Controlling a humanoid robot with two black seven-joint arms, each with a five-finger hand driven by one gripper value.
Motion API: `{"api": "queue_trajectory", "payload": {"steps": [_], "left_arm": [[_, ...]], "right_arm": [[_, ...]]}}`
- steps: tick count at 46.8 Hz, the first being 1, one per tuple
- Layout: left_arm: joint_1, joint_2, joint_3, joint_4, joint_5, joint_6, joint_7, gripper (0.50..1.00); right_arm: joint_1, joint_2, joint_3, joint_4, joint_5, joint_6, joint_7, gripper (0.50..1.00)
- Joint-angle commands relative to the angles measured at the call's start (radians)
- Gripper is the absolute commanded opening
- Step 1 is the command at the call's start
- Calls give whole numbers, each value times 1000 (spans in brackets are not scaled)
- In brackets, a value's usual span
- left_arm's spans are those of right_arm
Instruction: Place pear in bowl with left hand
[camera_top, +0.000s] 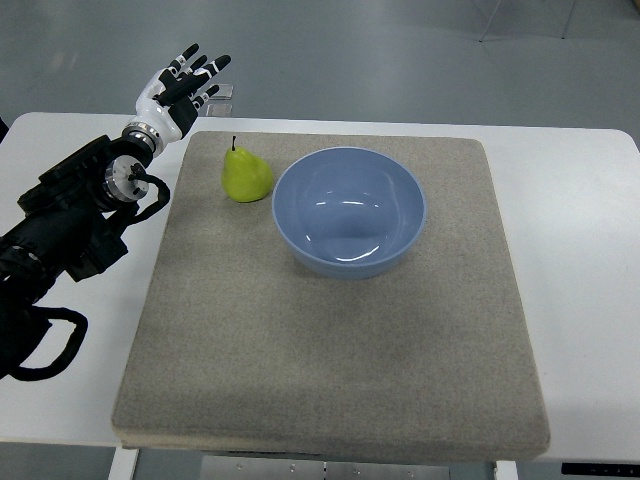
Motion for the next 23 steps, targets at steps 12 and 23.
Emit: {"api": "queue_trajectory", "payload": {"steps": [12, 23], "left_arm": [[0, 3, -5, 0, 0, 0, 0, 992], [0, 3, -6, -5, 0, 0, 0, 992]], "right_arm": [[0, 0, 0, 0, -1, 0, 0, 926], [0, 0, 0, 0, -1, 0, 0, 926]]}}
